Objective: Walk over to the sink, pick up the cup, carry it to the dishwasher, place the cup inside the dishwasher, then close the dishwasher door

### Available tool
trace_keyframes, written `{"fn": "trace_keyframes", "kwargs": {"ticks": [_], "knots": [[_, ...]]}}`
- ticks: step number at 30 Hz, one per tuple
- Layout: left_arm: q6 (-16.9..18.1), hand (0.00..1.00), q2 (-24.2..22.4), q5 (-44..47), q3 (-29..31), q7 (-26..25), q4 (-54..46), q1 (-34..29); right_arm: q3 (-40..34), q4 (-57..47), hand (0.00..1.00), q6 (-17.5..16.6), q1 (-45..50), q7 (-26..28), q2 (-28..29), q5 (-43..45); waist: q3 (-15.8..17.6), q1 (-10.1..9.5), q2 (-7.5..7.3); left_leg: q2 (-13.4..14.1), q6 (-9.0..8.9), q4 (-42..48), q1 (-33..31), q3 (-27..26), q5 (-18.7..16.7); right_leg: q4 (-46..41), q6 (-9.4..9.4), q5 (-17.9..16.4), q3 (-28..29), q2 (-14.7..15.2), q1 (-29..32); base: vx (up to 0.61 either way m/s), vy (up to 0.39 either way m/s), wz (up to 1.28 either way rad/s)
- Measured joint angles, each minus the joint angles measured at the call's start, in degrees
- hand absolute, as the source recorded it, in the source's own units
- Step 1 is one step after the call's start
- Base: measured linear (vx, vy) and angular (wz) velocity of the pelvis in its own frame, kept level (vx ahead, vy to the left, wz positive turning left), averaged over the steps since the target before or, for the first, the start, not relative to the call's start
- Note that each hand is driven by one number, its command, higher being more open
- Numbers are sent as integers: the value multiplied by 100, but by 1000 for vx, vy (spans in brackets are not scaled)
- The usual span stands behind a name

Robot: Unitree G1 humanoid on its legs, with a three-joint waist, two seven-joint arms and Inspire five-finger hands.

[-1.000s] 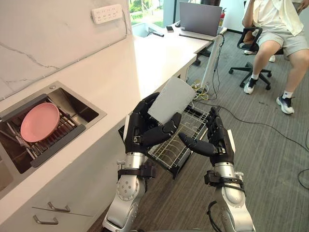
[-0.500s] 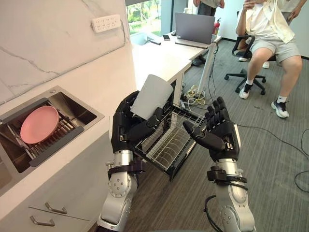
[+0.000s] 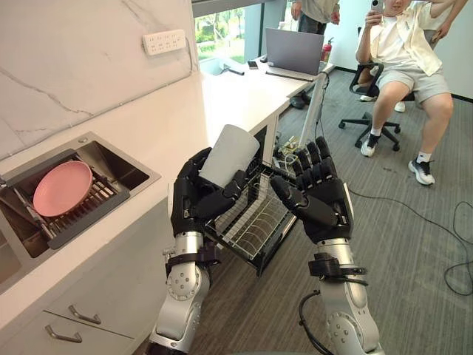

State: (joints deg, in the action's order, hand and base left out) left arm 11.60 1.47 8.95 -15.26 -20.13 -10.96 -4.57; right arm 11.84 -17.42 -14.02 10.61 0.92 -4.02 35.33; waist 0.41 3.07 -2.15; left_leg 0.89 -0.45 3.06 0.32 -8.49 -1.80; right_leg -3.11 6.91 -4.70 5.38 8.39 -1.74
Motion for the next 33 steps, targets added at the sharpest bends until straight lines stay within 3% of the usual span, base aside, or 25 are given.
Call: {"fn": "trace_keyframes", "kwargs": {"ticks": [18,33], "knots": [[266,0,-42,128,-613,4,-2,2,350,523,100,-64,0,-8,152,610,-93,54,-63,-54,1,-395,117,105,257,26,2,16,-118,24,-8,-21,-9,3],[381,0,-47,333,-889,11,-1,11,534,602,100,-128,-121,-18,179,627,-135,61,-120,-66,11,-500,136,135,335,29,-2,25,-146,25,6,-9,-3,0]]}}
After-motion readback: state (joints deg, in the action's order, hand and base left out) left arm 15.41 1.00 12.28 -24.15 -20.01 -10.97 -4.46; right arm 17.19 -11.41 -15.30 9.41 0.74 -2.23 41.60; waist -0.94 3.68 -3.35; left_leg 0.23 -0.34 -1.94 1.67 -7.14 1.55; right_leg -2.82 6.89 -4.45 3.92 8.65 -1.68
